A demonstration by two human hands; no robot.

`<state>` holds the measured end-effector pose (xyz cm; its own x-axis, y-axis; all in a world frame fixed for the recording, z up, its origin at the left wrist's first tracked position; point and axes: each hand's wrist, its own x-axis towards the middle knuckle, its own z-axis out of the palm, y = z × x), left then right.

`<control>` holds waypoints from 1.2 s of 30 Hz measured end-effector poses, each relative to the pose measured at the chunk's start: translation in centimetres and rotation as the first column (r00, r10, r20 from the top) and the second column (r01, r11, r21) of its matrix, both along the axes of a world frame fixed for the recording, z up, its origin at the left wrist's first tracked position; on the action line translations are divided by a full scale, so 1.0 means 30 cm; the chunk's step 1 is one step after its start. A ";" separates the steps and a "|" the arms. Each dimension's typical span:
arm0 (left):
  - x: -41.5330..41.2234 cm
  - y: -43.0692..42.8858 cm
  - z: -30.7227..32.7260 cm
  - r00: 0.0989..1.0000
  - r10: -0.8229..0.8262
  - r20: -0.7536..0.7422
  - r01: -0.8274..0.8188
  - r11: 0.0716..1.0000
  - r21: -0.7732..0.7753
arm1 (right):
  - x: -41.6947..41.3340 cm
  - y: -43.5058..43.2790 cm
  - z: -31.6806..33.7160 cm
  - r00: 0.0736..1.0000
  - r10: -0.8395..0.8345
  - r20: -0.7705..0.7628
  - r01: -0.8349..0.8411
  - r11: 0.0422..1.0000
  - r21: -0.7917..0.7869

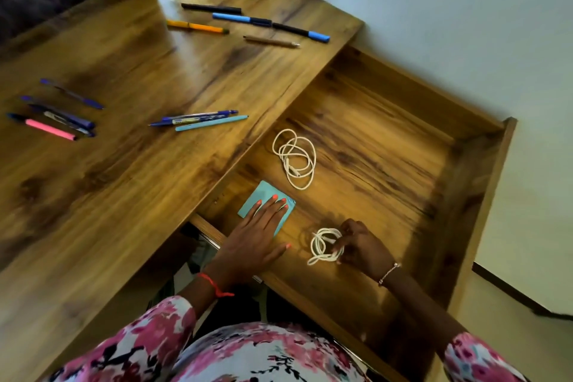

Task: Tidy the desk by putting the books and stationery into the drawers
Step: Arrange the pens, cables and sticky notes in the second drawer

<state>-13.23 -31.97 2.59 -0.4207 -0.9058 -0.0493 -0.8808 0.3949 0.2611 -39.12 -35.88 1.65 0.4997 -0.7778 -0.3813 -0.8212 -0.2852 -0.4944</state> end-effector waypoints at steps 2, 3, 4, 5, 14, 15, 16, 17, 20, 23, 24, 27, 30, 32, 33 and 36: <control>0.000 0.002 -0.001 1.000 0.008 0.018 -0.008 1.000 -0.009 | 0.008 0.014 -0.017 0.999 0.017 -0.041 -0.017 1.000 0.000; 0.000 0.003 -0.001 1.000 0.013 0.025 -0.012 1.000 -0.014 | 0.012 0.019 -0.025 0.998 0.021 -0.058 -0.022 1.000 -0.005; -0.001 0.005 0.000 0.999 0.018 0.035 -0.018 1.000 -0.020 | 0.017 0.019 -0.029 0.998 0.020 -0.062 -0.021 1.000 -0.017; -0.002 0.005 0.000 0.999 0.022 0.043 -0.021 1.000 -0.023 | 0.023 0.017 -0.030 0.998 0.018 -0.068 -0.020 0.999 -0.030; 0.089 0.002 0.076 0.989 0.102 -0.111 -0.113 0.990 -0.089 | 0.096 -0.131 0.130 0.976 0.157 -0.151 -0.145 0.985 0.088; 0.118 -0.004 0.090 0.983 0.132 -0.129 -0.147 0.983 -0.114 | 0.122 -0.170 0.162 0.985 0.130 -0.113 -0.122 0.989 0.080; 0.147 -0.010 0.102 0.976 0.163 -0.142 -0.182 0.974 -0.137 | 0.153 -0.214 0.192 0.992 0.105 -0.074 -0.102 0.993 0.054; 0.181 -0.017 0.115 0.967 0.200 -0.157 -0.224 0.962 -0.155 | 0.198 -0.257 0.227 0.994 0.099 -0.038 -0.099 0.995 0.009; 0.287 -0.039 0.141 0.921 0.327 -0.210 -0.362 0.919 -0.156 | 0.376 -0.366 0.314 0.984 0.164 0.077 -0.150 0.976 -0.159; 0.384 -0.046 0.131 0.895 0.412 -0.169 -0.436 0.888 -0.147 | 0.592 -0.441 0.359 0.955 0.262 0.139 -0.222 0.942 -0.253; 0.411 -0.044 0.123 0.886 0.437 -0.156 -0.457 0.881 -0.124 | 0.669 -0.457 0.368 0.950 0.289 0.121 -0.248 0.930 -0.271; 0.450 -0.044 0.095 0.876 0.470 -0.111 -0.478 0.876 -0.061 | 0.860 -0.498 0.368 0.923 0.384 -0.025 -0.370 0.868 -0.332; 0.453 -0.048 0.083 0.882 0.466 -0.063 -0.470 0.880 -0.072 | 0.973 -0.520 0.341 0.867 0.439 -0.236 -0.496 0.803 -0.331; 0.453 -0.049 0.078 0.881 0.470 -0.056 -0.473 0.878 -0.075 | 1.005 -0.521 0.324 0.835 0.436 -0.336 -0.537 0.779 -0.325; 0.454 -0.048 0.076 0.881 0.470 -0.055 -0.473 0.878 -0.078 | 1.013 -0.521 0.315 0.830 0.428 -0.358 -0.542 0.772 -0.332; 0.455 -0.048 0.074 0.884 0.464 -0.055 -0.468 0.880 -0.083 | 1.008 -0.507 0.299 0.833 0.397 -0.385 -0.532 0.767 -0.359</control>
